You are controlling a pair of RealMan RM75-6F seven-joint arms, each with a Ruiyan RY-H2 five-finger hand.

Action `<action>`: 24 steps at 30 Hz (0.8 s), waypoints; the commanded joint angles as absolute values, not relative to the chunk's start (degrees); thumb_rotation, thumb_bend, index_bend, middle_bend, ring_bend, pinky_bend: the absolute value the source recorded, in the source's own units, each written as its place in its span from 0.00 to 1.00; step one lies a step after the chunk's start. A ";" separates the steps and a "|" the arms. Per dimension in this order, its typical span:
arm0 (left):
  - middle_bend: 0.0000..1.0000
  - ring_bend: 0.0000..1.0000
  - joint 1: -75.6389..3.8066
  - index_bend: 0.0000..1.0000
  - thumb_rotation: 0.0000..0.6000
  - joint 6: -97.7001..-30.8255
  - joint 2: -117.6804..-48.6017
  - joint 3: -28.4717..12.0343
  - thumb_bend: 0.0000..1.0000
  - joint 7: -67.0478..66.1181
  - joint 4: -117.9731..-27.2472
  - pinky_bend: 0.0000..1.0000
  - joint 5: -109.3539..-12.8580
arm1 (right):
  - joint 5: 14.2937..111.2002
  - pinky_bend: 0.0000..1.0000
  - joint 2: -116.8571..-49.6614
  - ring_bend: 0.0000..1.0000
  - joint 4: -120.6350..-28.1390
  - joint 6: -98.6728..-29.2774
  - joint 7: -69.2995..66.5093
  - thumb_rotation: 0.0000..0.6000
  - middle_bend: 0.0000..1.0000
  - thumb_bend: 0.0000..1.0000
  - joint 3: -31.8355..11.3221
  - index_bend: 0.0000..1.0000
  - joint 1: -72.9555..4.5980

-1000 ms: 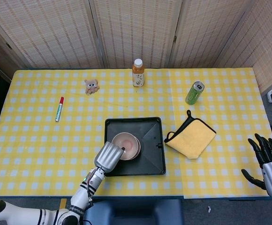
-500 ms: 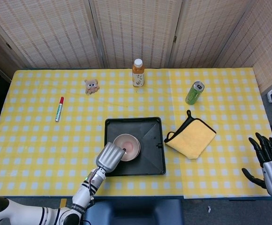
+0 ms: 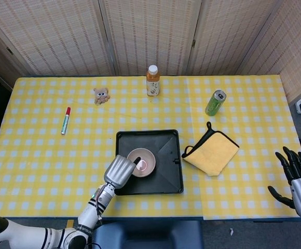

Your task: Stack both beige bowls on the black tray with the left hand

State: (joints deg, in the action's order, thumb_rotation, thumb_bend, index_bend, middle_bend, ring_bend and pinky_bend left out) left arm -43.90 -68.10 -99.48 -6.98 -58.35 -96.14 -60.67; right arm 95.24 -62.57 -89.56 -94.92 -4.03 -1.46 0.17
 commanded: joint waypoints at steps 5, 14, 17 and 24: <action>0.99 0.87 -36.08 0.26 1.00 -79.16 -89.78 -4.18 0.36 -46.63 -100.56 1.00 -70.73 | 95.99 0.00 -62.52 0.00 -89.16 -94.85 -4.44 1.00 0.00 0.24 -1.04 0.00 0.12; 0.23 0.12 -21.26 0.11 1.00 -91.36 -71.52 2.03 0.36 -19.95 -103.16 0.14 -78.42 | 95.21 0.00 -63.94 0.00 -89.95 -91.82 -1.82 1.00 0.00 0.24 -1.44 0.00 -1.48; 0.09 0.01 -16.72 0.07 1.00 -94.86 -70.16 2.84 0.35 -12.29 -97.55 0.00 -78.84 | 94.10 0.00 -64.24 0.00 -90.07 -90.14 -1.33 1.00 0.00 0.24 -1.86 0.00 -2.29; 0.02 0.00 -9.13 0.03 1.00 -98.74 -72.34 7.63 0.33 -8.63 -90.60 0.00 -83.99 | 93.27 0.00 -64.68 0.00 -90.90 -89.03 1.37 1.00 0.00 0.24 -1.97 0.00 -2.73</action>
